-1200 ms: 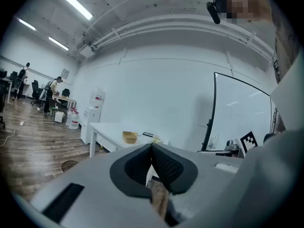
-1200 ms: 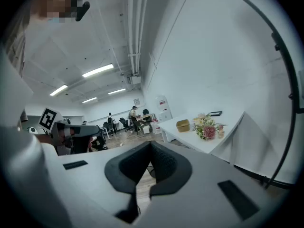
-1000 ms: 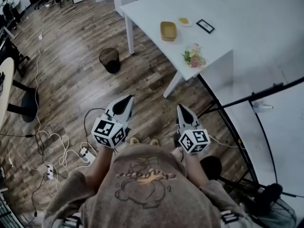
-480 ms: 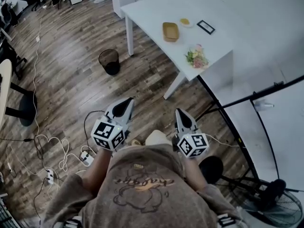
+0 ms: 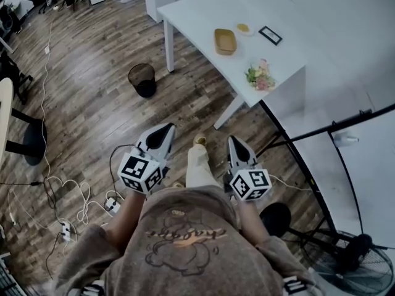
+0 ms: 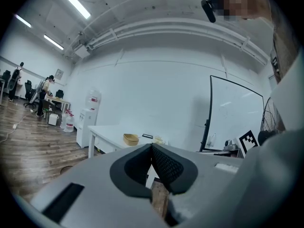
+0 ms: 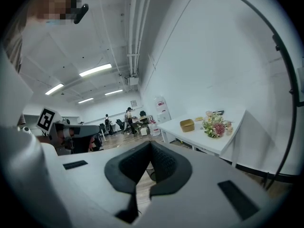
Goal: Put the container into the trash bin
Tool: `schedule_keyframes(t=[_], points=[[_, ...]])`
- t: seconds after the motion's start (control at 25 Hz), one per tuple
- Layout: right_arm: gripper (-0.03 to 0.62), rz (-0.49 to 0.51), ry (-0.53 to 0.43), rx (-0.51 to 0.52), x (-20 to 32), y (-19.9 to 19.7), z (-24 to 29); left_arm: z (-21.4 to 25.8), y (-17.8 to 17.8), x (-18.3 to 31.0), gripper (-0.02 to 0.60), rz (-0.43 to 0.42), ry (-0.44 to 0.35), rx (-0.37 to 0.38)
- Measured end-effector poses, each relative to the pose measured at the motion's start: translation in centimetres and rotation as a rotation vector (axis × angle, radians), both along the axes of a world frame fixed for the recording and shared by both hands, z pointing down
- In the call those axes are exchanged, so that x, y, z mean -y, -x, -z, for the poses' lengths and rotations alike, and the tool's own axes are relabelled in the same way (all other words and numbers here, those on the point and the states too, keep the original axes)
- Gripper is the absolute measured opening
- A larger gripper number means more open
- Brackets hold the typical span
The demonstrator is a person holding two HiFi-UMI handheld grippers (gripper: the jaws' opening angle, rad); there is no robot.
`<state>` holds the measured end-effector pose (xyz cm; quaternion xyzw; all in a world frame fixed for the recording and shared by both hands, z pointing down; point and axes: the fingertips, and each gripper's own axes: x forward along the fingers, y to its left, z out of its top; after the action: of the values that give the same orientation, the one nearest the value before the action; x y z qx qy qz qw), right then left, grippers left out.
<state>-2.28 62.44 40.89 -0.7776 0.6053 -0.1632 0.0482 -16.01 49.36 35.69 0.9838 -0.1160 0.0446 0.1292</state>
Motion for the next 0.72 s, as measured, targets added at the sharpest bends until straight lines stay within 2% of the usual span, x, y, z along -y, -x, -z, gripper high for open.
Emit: schedule_keyframes(t=[0.28,0.72], points=[[0.001,0.016,0.015,0.012,4.0,-1.7,-0.9,-0.7,-1.6,3.5,0.003,0.018,-0.007,-0.001],[0.002,0.024,0.001,0.0,11.8,-7.6,-0.2,-1.2,-7.7,10.5,0.003,0.028,0.008,-0.013]])
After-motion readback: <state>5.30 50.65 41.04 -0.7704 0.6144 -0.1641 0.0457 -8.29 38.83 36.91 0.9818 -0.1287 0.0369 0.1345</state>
